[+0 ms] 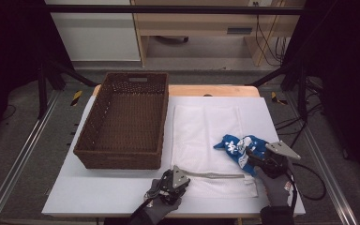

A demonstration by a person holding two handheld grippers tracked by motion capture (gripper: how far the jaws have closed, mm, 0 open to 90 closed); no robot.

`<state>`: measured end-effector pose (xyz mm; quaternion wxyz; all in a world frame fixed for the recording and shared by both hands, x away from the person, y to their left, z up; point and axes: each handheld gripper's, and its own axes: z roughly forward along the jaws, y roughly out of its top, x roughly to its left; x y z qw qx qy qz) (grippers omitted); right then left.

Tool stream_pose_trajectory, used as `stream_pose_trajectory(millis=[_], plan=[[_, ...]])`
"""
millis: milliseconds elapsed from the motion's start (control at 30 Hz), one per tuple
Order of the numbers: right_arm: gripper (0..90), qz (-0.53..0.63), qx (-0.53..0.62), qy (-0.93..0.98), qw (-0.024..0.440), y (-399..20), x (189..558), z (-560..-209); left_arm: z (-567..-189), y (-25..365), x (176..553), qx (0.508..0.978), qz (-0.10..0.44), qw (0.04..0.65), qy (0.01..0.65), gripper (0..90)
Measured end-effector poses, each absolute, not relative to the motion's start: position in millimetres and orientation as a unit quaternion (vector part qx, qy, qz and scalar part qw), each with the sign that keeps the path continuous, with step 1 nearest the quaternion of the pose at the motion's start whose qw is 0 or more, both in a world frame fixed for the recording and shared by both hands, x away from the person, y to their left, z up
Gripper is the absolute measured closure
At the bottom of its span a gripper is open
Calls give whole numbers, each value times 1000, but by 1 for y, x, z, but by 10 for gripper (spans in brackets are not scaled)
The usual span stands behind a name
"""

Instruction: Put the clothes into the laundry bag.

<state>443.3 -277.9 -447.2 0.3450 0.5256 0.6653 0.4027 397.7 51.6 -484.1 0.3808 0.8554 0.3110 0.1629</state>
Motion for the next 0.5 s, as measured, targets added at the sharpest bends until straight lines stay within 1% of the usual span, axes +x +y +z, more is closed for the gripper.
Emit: stream_pose_trajectory(millis=[100,133,167,233,267,300,333,433,467,500], plan=[[264,424,510,662,349,-275,435,-433,-479,53,397,849,162,395,311,899],[290,430,502,665,347,-272,432,-430,-479,53,397,849,162,395,311,898],[290,430,502,665,347,-272,432,-430,-476,53,396,847,161,400,310,898],[347,446,470,690,324,-253,425,-424,-473,52,395,846,158,407,307,900],[347,446,470,690,324,-253,425,-424,-473,52,395,846,158,407,307,900],[367,448,462,697,316,-247,424,-424,-473,50,394,846,156,408,305,900],[397,454,446,714,292,-232,422,-426,-475,48,393,849,154,406,301,900],[419,455,433,730,269,-217,423,-433,-479,45,393,853,151,403,297,900],[458,445,429,745,253,-204,424,-444,-480,44,392,854,150,401,296,900],[467,443,427,748,248,-201,425,-447,-480,44,392,854,150,401,296,900]])
